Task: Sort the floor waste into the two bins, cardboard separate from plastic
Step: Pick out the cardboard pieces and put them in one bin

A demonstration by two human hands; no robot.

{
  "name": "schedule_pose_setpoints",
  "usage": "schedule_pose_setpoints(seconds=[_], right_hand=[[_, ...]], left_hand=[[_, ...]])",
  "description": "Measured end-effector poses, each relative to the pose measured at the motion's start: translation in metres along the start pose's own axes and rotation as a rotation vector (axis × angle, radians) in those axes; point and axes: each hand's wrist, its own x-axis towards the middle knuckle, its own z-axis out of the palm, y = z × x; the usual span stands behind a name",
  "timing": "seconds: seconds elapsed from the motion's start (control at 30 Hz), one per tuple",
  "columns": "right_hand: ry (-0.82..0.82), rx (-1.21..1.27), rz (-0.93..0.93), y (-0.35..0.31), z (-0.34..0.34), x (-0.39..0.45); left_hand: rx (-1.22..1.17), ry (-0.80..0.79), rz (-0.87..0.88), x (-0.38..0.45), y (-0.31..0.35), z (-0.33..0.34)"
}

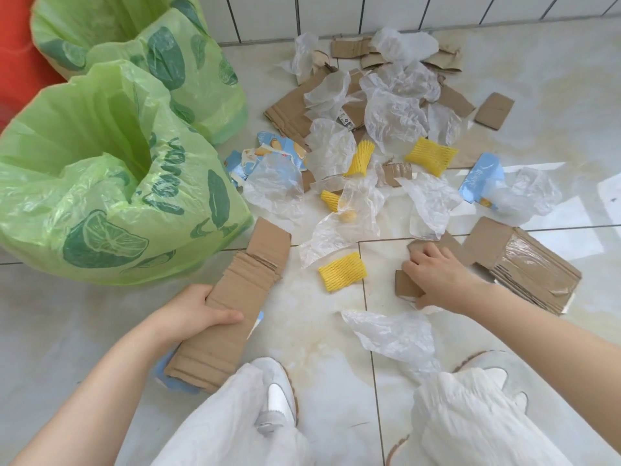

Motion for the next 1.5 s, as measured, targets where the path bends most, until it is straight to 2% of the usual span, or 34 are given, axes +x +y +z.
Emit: schedule_pose_setpoints(seconds=[0.07, 0.17, 0.27, 0.33, 0.43, 0.53, 0.63, 0.8, 0.9, 1.0, 1.07, 1.13, 1.27, 1.33, 1.5], right_hand=[[-0.015, 0.033, -0.021, 0.002, -0.002, 0.002], [0.124, 0.251, -0.026, 0.000, -0.007, 0.002], [0.263, 0.754, 0.060, -0.011, -0.025, -0.003], [0.323, 1.106, 0.116, -0.016, -0.040, -0.010], [0.386, 1.508, 0.082, -0.023, -0.059, -0.020], [0.404, 1.676, 0.082, -0.026, -0.068, -0.026], [0.433, 1.776, 0.127, -0.020, -0.068, -0.028], [0.549, 1.772, 0.405, 0.009, -0.047, -0.019], [0.506, 1.657, 0.518, 0.022, -0.027, -0.013], [0.444, 1.574, 0.610, 0.023, -0.009, -0.011], [0.390, 1.535, 0.619, 0.021, 0.003, -0.008], [0.342, 1.476, 0.563, 0.020, 0.021, 0.004], [0.230, 1.205, 0.586, -0.005, -0.004, 0.006], [0.183, 1.069, 0.553, -0.013, -0.008, 0.009], [0.182, 0.890, 0.529, -0.030, -0.008, 0.016]], left_hand=[[-0.078, -0.045, -0.020, -0.001, 0.003, 0.001], [-0.054, -0.022, -0.016, 0.001, 0.000, -0.002], [-0.081, -0.026, -0.016, -0.003, 0.001, -0.004], [-0.139, -0.096, -0.042, -0.009, 0.004, -0.005], [-0.117, -0.232, -0.082, -0.020, 0.005, -0.011], [-0.075, -0.299, -0.059, -0.026, 0.003, -0.021], [-0.108, -0.251, -0.011, -0.027, 0.003, -0.028], [-0.282, -0.107, 0.072, -0.012, 0.023, -0.012], [-0.417, -0.006, 0.074, 0.013, 0.034, 0.005], [-0.559, 0.029, 0.057, 0.031, 0.047, 0.026], [-0.604, 0.079, 0.011, 0.041, 0.050, 0.038], [-0.559, 0.182, -0.029, 0.053, 0.047, 0.045], [-0.086, 0.396, -0.102, 0.058, 0.047, 0.057], [-0.025, 0.413, -0.094, 0.052, 0.052, 0.065], [-0.042, 0.400, -0.054, 0.047, 0.055, 0.073]])
